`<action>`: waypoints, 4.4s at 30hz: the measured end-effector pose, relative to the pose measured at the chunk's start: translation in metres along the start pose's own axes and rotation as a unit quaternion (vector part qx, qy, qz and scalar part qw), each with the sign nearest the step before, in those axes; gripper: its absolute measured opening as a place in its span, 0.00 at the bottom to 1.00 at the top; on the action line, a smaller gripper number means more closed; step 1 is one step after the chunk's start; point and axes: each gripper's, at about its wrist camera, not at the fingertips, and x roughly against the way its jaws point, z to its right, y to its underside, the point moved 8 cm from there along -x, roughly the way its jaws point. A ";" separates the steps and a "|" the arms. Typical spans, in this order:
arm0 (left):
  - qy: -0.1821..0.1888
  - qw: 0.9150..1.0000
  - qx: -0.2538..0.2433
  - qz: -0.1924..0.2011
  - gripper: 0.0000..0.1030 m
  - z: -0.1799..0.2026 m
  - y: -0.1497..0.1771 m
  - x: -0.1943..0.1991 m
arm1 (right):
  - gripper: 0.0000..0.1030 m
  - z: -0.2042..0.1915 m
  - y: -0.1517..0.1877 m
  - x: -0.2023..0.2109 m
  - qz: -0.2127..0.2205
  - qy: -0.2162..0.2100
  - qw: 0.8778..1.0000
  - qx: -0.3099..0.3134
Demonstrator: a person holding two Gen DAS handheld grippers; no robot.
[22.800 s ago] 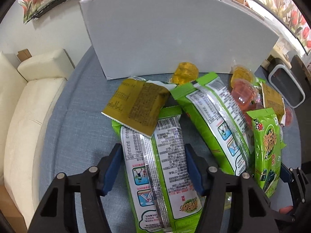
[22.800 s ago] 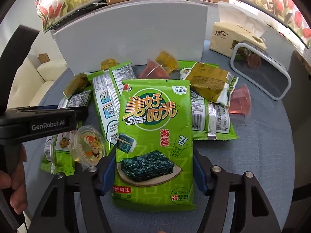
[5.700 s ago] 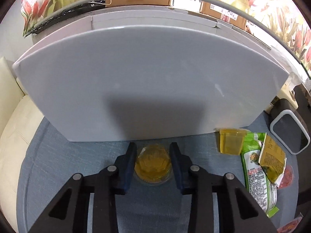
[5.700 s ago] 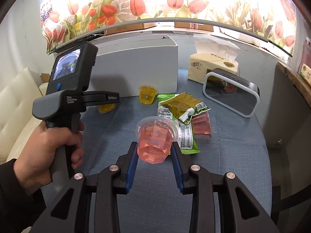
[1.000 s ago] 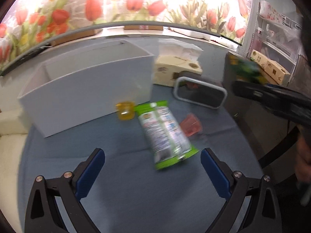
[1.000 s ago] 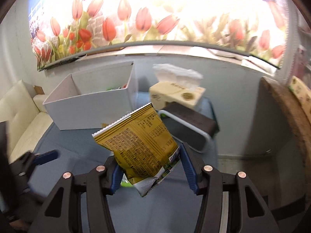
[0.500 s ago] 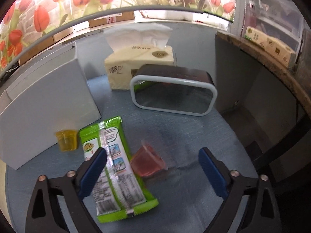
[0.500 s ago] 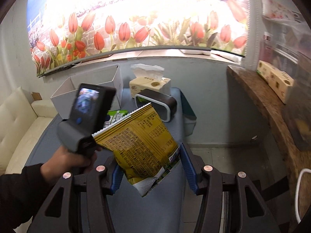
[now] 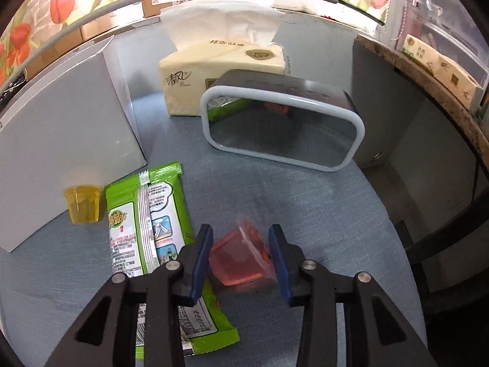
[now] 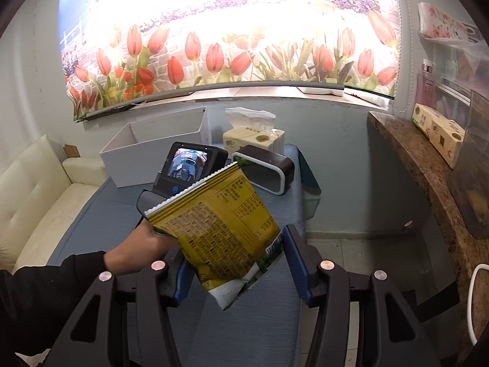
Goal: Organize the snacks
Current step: 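Grasp the pink jelly cup with the left tool while the right tool holds the packet, then carry the packet and pink cup into the white box and open both tools, then grasp the long green snack bar with the right tool, then grasp the clear yellow jelly cup with the left tool while the right tool holds the bar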
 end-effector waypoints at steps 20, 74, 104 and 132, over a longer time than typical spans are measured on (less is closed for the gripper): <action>0.019 0.994 0.035 0.105 0.40 -0.108 -0.019 0.162 | 0.56 -0.046 -0.040 -0.051 -0.008 -0.016 0.999 0.027; -0.052 0.986 0.119 0.101 0.97 -0.324 -0.076 0.166 | 0.90 -0.168 -0.198 -0.224 -0.009 -0.027 0.998 0.063; -0.025 0.992 0.103 0.071 1.00 -0.190 0.074 0.185 | 1.00 -0.100 -0.005 -0.241 -0.142 0.041 0.989 0.009; -0.026 0.993 0.100 0.049 1.00 -0.177 0.016 0.081 | 0.60 -0.067 0.009 -0.203 -0.135 0.039 0.990 0.015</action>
